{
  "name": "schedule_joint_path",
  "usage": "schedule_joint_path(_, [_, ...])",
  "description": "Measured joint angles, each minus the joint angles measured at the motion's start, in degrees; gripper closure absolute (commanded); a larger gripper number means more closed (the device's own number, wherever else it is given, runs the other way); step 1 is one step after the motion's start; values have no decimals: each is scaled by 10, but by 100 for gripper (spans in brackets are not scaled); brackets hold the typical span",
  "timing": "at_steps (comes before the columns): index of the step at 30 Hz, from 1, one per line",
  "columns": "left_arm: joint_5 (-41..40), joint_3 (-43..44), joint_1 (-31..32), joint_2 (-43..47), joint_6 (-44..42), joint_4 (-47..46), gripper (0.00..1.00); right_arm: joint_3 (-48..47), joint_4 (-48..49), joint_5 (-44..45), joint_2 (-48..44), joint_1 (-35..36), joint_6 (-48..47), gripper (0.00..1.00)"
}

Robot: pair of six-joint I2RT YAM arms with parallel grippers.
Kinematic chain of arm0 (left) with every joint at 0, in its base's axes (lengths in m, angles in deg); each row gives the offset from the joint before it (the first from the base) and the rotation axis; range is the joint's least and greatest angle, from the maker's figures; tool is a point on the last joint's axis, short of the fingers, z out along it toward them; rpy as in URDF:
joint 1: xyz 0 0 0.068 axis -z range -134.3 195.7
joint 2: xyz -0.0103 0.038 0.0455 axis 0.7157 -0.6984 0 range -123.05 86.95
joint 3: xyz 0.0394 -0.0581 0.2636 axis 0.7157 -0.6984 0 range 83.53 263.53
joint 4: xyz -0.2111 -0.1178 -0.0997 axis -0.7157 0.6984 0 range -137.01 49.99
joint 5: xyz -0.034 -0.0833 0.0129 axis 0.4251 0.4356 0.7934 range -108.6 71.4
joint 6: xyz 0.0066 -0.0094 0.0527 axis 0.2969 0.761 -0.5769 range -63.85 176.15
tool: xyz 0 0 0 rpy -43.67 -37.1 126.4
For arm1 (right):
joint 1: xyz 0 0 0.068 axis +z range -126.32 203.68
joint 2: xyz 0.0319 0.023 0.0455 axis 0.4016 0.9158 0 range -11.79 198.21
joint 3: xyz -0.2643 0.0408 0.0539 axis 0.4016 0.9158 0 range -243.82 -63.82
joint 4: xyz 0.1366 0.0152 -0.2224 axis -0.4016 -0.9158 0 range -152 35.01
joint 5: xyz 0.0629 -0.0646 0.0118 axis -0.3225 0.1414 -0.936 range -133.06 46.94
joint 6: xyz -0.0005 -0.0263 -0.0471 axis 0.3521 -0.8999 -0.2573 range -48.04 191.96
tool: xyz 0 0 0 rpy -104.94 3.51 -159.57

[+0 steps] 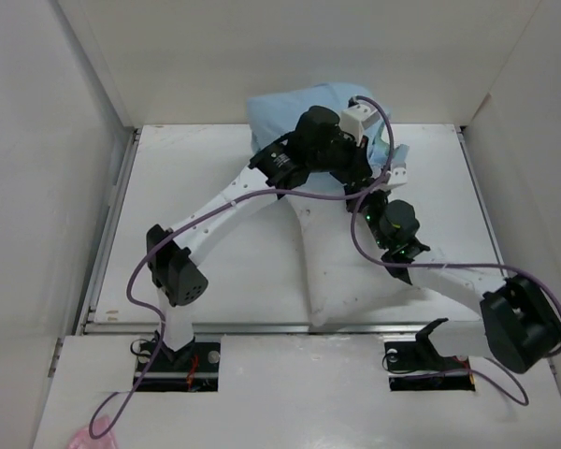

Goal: Put the pillow into the pillowcase

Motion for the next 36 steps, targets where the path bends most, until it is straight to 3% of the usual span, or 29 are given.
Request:
schedule_joint_path(5, [26, -63, 21, 44, 0, -24, 100, 7, 129, 64, 89, -1, 30, 100])
schedule_joint_path(10, [16, -167, 35, 83, 8, -88, 100, 11, 180, 91, 112, -9, 70, 100])
schedule_joint_path(15, [45, -301, 3, 115, 70, -221, 100, 30, 163, 57, 107, -16, 84, 100])
schedule_joint_path(23, [136, -307, -18, 62, 118, -288, 100, 49, 95, -3, 89, -48, 120, 100])
schedule_joint_path(24, [139, -301, -17, 55, 118, -289, 100, 49, 86, -8, 85, -53, 125, 98])
schedule_joint_path(25, [142, -295, -16, 48, 118, -291, 100, 49, 77, -10, 80, -57, 131, 85])
schedule_joint_path(27, [152, -289, -16, 38, 117, -296, 68, 50, 55, -12, 69, -64, 140, 63])
schedule_joint_path(28, [170, -288, -17, 36, 123, -294, 39, 50, 35, -11, 60, -67, 142, 45])
schedule_joint_path(29, [180, -286, -19, 33, 120, -292, 6, 50, 15, -10, 51, -71, 148, 39])
schedule_joint_path(30, [208, -278, -18, 32, 128, -283, 0, 49, -12, -8, 43, -74, 146, 35])
schedule_joint_path(34, [213, -202, -28, 25, 128, -183, 0, 40, -109, 3, -24, -89, 147, 19])
schedule_joint_path(36, [179, -154, -39, 24, 117, -126, 0, 35, -157, 5, -63, -94, 148, 6])
